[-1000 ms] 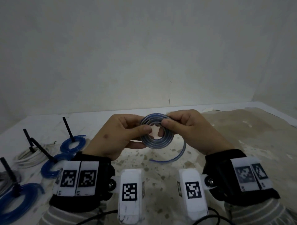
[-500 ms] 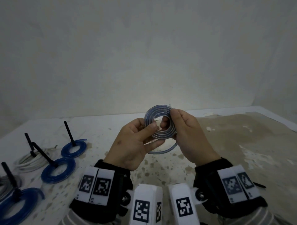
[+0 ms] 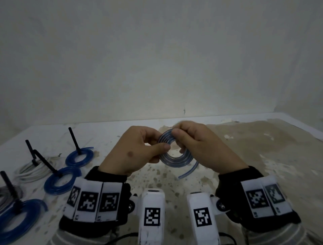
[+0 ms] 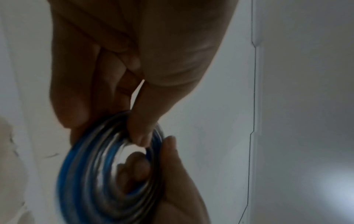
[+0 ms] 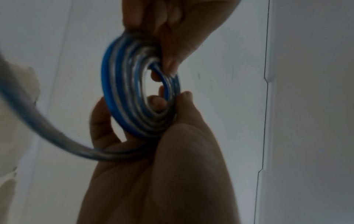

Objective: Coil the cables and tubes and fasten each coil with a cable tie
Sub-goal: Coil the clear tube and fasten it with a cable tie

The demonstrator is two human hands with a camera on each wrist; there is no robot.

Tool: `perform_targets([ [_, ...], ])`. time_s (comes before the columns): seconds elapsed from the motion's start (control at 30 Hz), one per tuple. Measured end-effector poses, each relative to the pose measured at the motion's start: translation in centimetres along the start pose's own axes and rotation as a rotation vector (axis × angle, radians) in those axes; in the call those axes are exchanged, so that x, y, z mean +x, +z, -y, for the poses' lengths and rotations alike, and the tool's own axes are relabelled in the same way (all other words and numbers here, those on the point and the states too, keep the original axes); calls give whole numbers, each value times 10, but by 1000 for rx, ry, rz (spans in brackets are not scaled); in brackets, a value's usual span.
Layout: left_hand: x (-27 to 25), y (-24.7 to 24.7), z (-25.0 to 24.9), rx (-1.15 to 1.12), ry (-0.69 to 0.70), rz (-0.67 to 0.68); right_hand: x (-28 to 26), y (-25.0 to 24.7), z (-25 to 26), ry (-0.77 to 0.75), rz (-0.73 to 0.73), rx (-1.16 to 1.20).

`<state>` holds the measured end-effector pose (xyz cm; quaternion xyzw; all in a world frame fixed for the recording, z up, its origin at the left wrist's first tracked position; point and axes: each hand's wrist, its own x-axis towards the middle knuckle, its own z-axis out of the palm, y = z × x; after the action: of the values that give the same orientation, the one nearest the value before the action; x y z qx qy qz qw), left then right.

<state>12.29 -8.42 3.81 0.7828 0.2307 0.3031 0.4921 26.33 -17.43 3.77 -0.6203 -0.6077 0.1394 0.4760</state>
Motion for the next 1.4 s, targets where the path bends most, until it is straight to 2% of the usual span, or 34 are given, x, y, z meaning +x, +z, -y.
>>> perform_targets([
  [0.13,5,10,6,-237,-55,-100,1,0,-3,63,-145,337],
  [0.3,8,23,5,-544,-114,-183,4,10,-5,149,-212,605],
  [0.43,4,31,6,-539,-142,-122,2,7,-8,138,-276,352],
  [0.53,4,27,4,-416,-113,-62,-1,2,-8,108,-215,162],
  [0.63,6,24,3,-409,-62,-100,-1,9,-5,77,-130,53],
  [0.8,5,26,2,-430,-49,-128,0,15,-3,64,-131,106],
  [0.93,6,26,-2,-567,-52,-130,0,15,-2,165,-187,341],
  [1.0,6,26,-3,-657,-66,-122,-1,15,-1,216,-152,454],
  [1.07,6,26,-3,-731,-94,-126,-3,12,1,222,-106,369],
  [1.17,7,28,-1,-824,-149,-146,-3,9,-1,210,-61,105],
  [1.3,7,31,-1,-867,-147,-107,-8,-2,-3,202,23,-101],
  [1.4,6,32,-2,-860,-129,-67,-21,-25,-11,355,36,-102],
])
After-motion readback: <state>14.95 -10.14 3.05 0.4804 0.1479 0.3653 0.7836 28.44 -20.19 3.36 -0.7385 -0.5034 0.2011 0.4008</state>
